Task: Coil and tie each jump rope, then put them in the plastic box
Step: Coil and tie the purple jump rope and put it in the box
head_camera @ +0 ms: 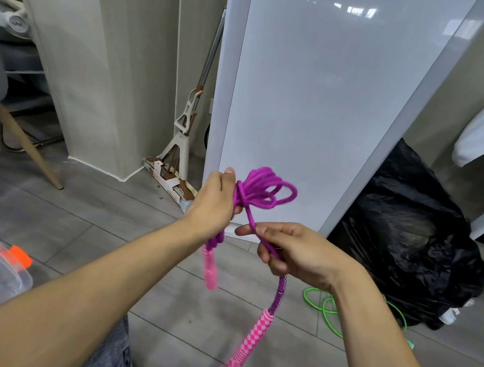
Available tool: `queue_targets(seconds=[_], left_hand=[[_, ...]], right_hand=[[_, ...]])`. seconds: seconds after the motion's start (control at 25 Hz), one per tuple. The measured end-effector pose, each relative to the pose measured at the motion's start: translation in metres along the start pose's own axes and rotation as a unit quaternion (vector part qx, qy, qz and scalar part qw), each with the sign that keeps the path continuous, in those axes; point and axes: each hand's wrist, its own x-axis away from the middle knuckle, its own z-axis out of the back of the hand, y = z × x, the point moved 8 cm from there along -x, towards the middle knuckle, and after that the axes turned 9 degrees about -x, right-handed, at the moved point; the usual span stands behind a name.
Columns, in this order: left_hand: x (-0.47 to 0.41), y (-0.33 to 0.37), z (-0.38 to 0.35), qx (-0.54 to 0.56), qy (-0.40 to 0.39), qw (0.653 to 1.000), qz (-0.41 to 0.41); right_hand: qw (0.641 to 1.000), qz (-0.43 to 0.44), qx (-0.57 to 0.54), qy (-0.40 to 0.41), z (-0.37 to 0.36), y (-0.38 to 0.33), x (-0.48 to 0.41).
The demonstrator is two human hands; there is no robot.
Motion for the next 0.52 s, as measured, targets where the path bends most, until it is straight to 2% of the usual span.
queue_targets(seconds=[0.04, 0.12, 0.2, 0.24, 0.32, 0.4, 0.52], left_hand=[[-0.003, -0.004, 0.005, -0.123, 0.022, 0.992, -0.015], [-0.004, -0.004, 0.002, -0.3, 0.012, 0.953, -0.052], [-0.003, -0.004, -0.008, -0.41, -0.053, 0.907, -0.083], [-0.001, -0.006, -0.016, -0.434, -0.112, 0.889, -0.097], [0.014, -0.011, -0.032, -0.383, -0.266, 0.88, -0.091], [0.031, -0.011, -0.041, -0.22, -0.379, 0.898, -0.032], [0.04, -0.001, -0.045, -0.001, -0.42, 0.907, 0.014]], right_hand=[[0.999, -0.01, 0.032, -0.016, -0.007, -0.001, 0.002], [0.994, -0.02, 0.107, -0.025, -0.013, -0.003, 0.004], [0.988, -0.005, 0.154, 0.005, -0.008, -0.01, 0.005], [0.986, 0.013, 0.162, 0.03, -0.004, -0.014, 0.006], [0.981, 0.06, 0.163, 0.082, 0.01, -0.025, 0.01], [0.979, 0.108, 0.131, 0.113, 0.02, -0.033, 0.013], [0.985, 0.128, 0.014, 0.112, 0.029, -0.032, 0.01]])
